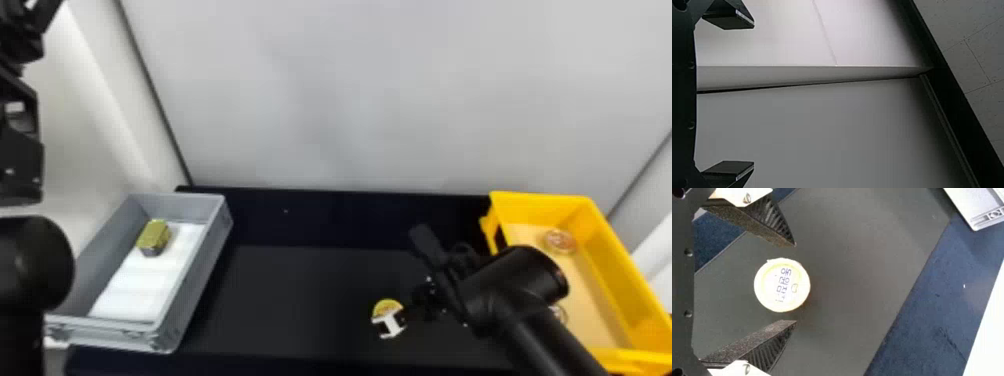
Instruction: Pick up the round yellow can and place it in the yellow rectangular box
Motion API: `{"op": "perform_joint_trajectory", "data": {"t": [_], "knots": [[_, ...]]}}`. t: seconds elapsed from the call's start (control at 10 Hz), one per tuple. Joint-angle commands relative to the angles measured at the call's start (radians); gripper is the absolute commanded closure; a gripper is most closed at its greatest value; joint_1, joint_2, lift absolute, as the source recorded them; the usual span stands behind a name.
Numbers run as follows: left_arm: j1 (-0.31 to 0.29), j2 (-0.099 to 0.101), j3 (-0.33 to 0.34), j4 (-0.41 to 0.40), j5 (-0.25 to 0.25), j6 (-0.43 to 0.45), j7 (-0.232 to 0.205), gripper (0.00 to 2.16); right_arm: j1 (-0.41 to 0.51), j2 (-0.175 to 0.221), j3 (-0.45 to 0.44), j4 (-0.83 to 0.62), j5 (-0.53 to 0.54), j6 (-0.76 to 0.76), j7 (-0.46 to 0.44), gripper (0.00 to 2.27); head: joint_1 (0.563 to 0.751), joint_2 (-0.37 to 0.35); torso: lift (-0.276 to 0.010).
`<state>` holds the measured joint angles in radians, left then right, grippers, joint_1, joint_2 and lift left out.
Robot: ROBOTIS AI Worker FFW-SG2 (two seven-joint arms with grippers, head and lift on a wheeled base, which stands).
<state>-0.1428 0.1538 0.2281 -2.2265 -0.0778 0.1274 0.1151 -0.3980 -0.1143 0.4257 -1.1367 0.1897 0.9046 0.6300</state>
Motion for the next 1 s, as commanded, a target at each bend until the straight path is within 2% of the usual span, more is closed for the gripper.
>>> {"op": "perform_joint_trajectory", "data": {"t": [0.0,0.6,0.7,0.8,0.9], "knots": [[0.000,0.000,0.001,-0.001,0.000,-0.003,0.000,0.04,0.001,-0.002,0.012,0.008,0.007,-0.005,0.002,0.07,0.694,0.054,-0.003],[-0.001,0.001,-0.004,-0.004,0.000,-0.003,0.000,0.04,0.007,0.007,0.015,0.069,0.017,-0.070,0.008,0.10,0.694,0.054,-0.003],[-0.001,0.001,-0.004,-0.004,0.000,-0.003,0.000,0.04,0.007,0.007,0.015,0.071,0.030,-0.082,0.019,0.19,0.694,0.054,-0.003],[-0.001,0.001,-0.004,-0.004,0.000,-0.002,0.000,0.04,0.007,0.008,0.015,0.071,0.039,-0.079,0.022,0.49,0.694,0.054,-0.003],[-0.001,0.001,-0.004,-0.005,-0.002,0.000,-0.002,0.04,0.008,0.008,0.013,0.063,0.039,-0.071,0.021,0.65,0.694,0.054,-0.003]]}}
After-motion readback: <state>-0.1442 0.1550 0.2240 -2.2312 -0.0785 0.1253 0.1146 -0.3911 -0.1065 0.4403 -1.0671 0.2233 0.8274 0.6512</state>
